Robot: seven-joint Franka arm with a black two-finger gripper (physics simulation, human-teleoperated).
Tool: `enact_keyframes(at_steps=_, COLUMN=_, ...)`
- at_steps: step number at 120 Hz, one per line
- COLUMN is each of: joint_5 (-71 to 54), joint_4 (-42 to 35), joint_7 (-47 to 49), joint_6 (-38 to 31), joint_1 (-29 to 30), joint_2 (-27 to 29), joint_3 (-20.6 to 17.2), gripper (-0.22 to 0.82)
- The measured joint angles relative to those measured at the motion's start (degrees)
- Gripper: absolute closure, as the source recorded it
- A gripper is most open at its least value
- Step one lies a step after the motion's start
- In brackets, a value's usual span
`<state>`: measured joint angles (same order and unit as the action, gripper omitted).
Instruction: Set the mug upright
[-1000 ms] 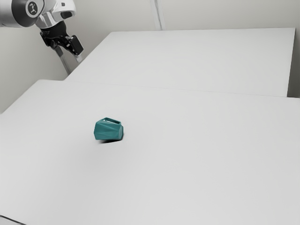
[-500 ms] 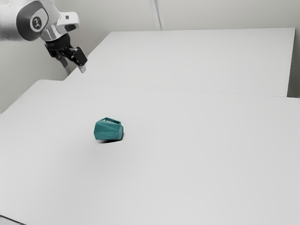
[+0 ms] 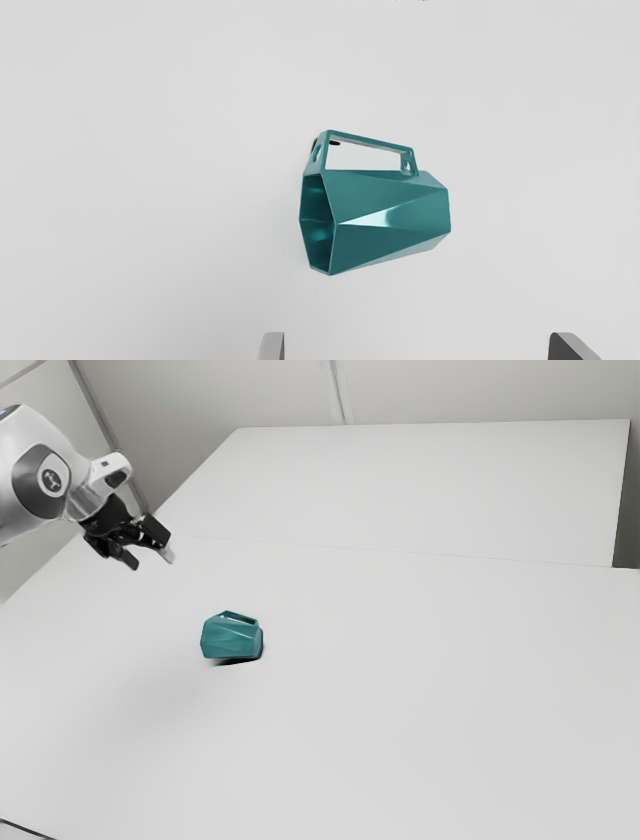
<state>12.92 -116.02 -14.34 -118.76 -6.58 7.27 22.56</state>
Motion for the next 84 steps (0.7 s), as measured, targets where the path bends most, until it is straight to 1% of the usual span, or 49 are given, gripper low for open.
enact_keyframes(at_steps=20, joint_5=12.21, joint_4=-4.85, joint_7=-4.49, joint_6=-3.77, joint_1=-1.06, joint_2=0.42, joint_3=4.39, gripper=0.03)
enact_keyframes(at_steps=32, joint_5=18.93, joint_4=-7.17, joint_7=-8.26, joint_6=-4.80, joint_1=-1.90, joint_2=0.28, joint_3=6.90, gripper=0.03)
enact_keyframes(at_steps=40, joint_5=22.30, joint_4=-8.19, joint_7=-10.72, joint_6=-4.94, joint_1=-1.92, joint_2=0.26, joint_3=7.86, gripper=0.03)
enact_keyframes(at_steps=56, joint_5=26.16, joint_4=-8.84, joint_7=-14.94, joint_6=-2.93, joint_1=-2.13, joint_2=0.10, joint_3=10.01, gripper=0.03)
enact_keyframes(at_steps=72, joint_5=28.45, joint_4=-10.19, joint_7=-18.65, joint_6=-0.41, joint_1=-2.17, joint_2=-0.70, joint_3=11.34, gripper=0.02)
enact_keyframes(at_steps=84, joint_5=30.91, joint_4=-10.65, joint_7=-21.46, joint_6=1.37, joint_1=-1.98, joint_2=-3.02, joint_3=12.08, gripper=0.02)
